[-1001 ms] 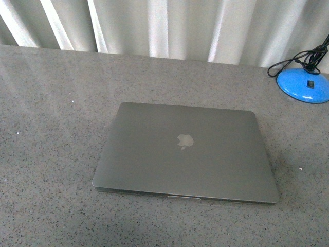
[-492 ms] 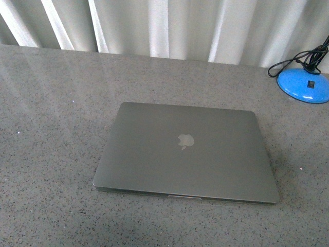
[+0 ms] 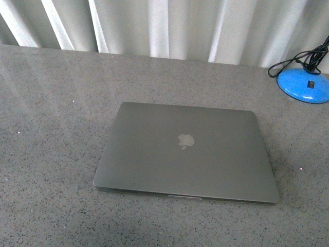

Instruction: Close laptop

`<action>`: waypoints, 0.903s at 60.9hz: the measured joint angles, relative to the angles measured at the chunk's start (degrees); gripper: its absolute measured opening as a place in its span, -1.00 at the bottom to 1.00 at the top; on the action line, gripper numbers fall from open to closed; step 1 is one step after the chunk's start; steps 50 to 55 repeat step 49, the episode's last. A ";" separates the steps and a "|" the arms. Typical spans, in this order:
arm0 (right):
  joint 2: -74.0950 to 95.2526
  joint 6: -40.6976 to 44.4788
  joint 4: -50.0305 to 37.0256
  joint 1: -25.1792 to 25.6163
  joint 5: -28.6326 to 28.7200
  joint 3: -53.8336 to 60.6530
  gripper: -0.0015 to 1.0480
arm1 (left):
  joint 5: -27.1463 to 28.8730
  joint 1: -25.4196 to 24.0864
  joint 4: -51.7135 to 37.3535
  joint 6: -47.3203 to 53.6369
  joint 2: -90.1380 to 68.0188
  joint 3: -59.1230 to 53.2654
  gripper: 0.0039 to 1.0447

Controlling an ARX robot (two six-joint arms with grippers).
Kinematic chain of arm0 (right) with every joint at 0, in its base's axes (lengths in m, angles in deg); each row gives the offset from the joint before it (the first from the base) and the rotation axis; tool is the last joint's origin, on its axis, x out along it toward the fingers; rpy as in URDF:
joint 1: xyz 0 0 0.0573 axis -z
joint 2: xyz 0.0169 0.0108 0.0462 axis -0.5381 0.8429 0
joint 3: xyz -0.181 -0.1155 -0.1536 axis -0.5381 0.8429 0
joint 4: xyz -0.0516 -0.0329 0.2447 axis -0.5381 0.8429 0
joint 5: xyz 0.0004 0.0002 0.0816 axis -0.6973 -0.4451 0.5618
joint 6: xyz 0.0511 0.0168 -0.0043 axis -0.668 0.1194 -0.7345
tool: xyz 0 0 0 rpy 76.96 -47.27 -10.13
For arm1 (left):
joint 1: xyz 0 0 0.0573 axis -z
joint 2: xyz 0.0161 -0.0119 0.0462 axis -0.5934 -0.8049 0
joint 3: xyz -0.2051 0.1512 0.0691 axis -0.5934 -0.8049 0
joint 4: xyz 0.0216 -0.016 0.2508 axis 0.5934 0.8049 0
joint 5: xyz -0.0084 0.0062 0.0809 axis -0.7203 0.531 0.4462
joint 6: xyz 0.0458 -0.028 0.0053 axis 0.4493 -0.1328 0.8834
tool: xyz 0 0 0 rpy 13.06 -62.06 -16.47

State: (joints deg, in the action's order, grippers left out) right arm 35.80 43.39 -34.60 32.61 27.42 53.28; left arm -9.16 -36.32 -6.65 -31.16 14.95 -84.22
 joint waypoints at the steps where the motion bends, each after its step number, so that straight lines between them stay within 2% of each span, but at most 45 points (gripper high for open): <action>1: 0.00 0.00 0.00 0.00 0.00 0.00 0.81 | 0.00 0.00 0.00 0.00 0.00 0.00 0.87; 55: 0.00 0.00 0.00 0.00 0.00 0.00 0.81 | 0.02 0.00 0.00 0.00 0.00 0.00 0.87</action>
